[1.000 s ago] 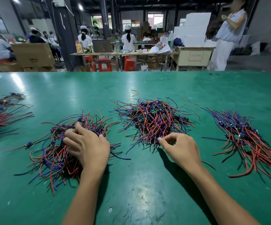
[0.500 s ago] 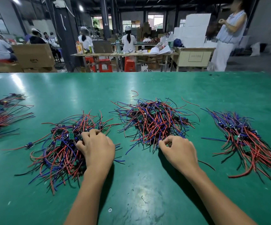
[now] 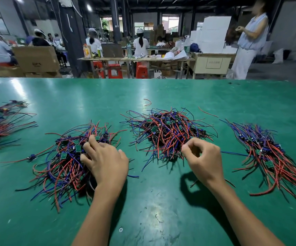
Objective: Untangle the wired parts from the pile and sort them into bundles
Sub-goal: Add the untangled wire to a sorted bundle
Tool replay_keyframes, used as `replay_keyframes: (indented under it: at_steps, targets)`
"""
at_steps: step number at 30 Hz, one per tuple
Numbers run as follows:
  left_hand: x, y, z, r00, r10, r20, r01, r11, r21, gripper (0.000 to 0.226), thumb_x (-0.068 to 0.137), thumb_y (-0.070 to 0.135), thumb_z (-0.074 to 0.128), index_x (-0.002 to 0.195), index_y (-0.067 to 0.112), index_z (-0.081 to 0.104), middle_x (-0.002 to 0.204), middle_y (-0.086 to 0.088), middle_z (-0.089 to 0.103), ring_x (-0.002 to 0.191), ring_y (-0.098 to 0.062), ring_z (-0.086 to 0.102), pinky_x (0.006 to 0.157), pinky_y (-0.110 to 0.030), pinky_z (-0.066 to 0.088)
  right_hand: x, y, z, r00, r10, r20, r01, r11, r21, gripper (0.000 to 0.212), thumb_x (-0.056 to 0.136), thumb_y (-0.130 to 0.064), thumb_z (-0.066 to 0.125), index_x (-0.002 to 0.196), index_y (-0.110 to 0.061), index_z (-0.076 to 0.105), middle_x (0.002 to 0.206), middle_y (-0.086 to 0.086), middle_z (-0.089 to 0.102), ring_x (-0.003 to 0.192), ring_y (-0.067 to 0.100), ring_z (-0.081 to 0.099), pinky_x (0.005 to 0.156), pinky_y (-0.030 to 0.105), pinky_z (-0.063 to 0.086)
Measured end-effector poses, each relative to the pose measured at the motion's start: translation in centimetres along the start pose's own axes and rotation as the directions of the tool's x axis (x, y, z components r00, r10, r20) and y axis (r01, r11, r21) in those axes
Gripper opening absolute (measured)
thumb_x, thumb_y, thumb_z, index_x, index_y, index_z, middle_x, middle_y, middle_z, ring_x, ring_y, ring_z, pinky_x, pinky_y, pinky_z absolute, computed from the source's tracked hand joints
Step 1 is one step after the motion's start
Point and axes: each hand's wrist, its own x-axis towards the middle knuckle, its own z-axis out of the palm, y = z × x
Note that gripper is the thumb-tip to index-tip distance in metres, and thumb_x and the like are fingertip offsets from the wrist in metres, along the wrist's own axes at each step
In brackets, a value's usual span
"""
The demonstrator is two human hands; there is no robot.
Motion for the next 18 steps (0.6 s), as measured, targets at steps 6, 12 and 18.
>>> replay_keyframes:
  at_steps: [6,12,18]
  targets:
    - [-0.4,0.6,-0.1,0.992,0.117,-0.044,-0.122,0.983,-0.137,0.038,0.094,0.035,0.057,0.126,0.014,0.062,0.147,-0.011,0.033,0.129,-0.029,0.02,0.107,-0.05,0.02,0.4,1.0,1.0,0.999,0.038,-0.025,-0.042,0.985,-0.167,0.018,0.093,-0.036,0.064,0.107,-0.025,0.068,0.106,-0.007,0.066,0.106,0.018,0.056,0.091,0.031,0.042]
    - [-2.0,2.7,0.7,0.818,0.565,-0.104,-0.563,0.752,-0.343,0.028,0.097,0.033,0.054,0.124,0.03,0.063,0.13,0.008,0.053,0.123,-0.012,0.035,0.098,-0.033,0.023,0.9,2.4,1.6,0.969,0.206,0.135,-0.154,0.935,-0.321,0.035,0.095,-0.037,0.067,0.125,-0.02,0.066,0.118,0.003,0.065,0.111,0.028,0.062,0.093,0.038,0.047]
    - [-3.5,3.5,2.8,0.728,0.674,0.123,-0.642,0.734,-0.223,0.052,0.103,0.036,0.038,0.152,0.02,0.03,0.145,0.003,0.047,0.129,-0.02,0.04,0.106,-0.037,0.028,1.0,2.0,0.6,0.99,0.129,-0.06,-0.142,0.915,-0.376,0.013,0.093,-0.028,0.066,0.105,-0.026,0.07,0.096,-0.001,0.073,0.095,0.028,0.061,0.088,0.04,0.046]
